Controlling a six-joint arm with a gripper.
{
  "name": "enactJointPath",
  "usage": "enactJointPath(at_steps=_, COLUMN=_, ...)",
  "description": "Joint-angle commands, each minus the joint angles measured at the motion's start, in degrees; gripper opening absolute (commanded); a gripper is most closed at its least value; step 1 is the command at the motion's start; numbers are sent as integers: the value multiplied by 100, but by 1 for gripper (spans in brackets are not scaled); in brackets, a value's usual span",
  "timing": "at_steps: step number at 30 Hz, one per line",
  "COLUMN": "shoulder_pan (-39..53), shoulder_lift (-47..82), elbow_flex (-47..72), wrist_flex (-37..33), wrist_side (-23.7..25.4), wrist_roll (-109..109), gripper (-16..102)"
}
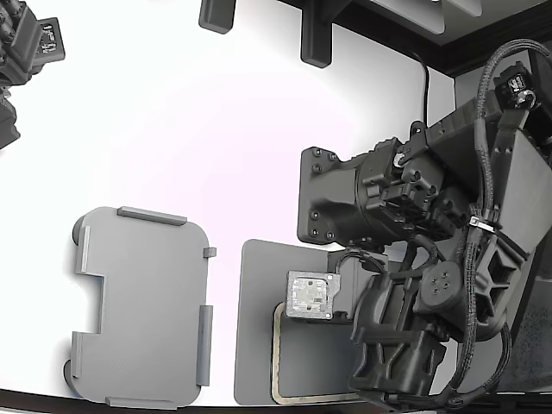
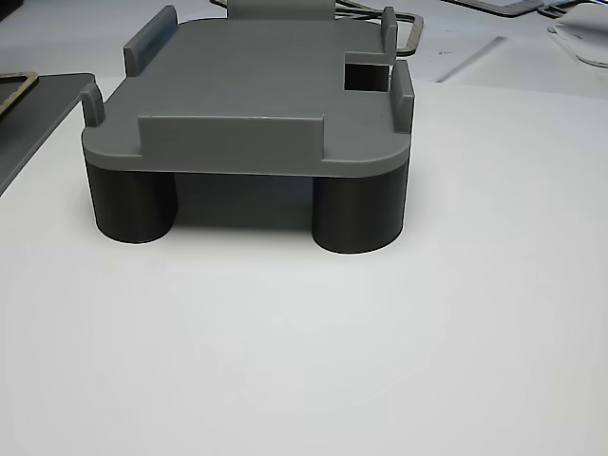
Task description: Move top rectangular frame to the holder.
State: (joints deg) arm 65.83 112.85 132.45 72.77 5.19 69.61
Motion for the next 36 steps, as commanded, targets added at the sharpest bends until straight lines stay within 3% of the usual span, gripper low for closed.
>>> enactJointPath(at_steps=1, shoulder_pan=-123, shoulder_lift=158, elbow_flex=-97, wrist_flex=-9, wrist_side=-18, wrist_roll=18, gripper=21)
enactJointPath(at_steps=4, shoulder_pan=-132, shoulder_lift=149, elbow_flex=-97, wrist_flex=-9, wrist_side=-44, wrist_roll=44, gripper=-9)
enactJointPath(at_steps=16, shoulder_pan=-747, shoulder_lift=729, elbow_flex=-1081, wrist_flex=686, wrist_side=-536, wrist_roll=290, gripper=-10)
enactJointPath(at_steps=21, shoulder_pan=-888, shoulder_lift=299, elbow_flex=-2373, wrist_flex=1635, wrist_side=-62, wrist_roll=1415, gripper=-10)
enactJointPath(at_steps=25, shoulder_pan=-1257, shoulder_lift=-255, elbow_flex=-3437, wrist_flex=2197, wrist_side=44, wrist_roll=2101, gripper=-10)
enactJointPath(at_steps=36, shoulder_pan=-1978, shoulder_lift=-1485, elbow_flex=-4649, wrist_flex=2215, wrist_side=756, wrist_roll=4192, gripper=-10)
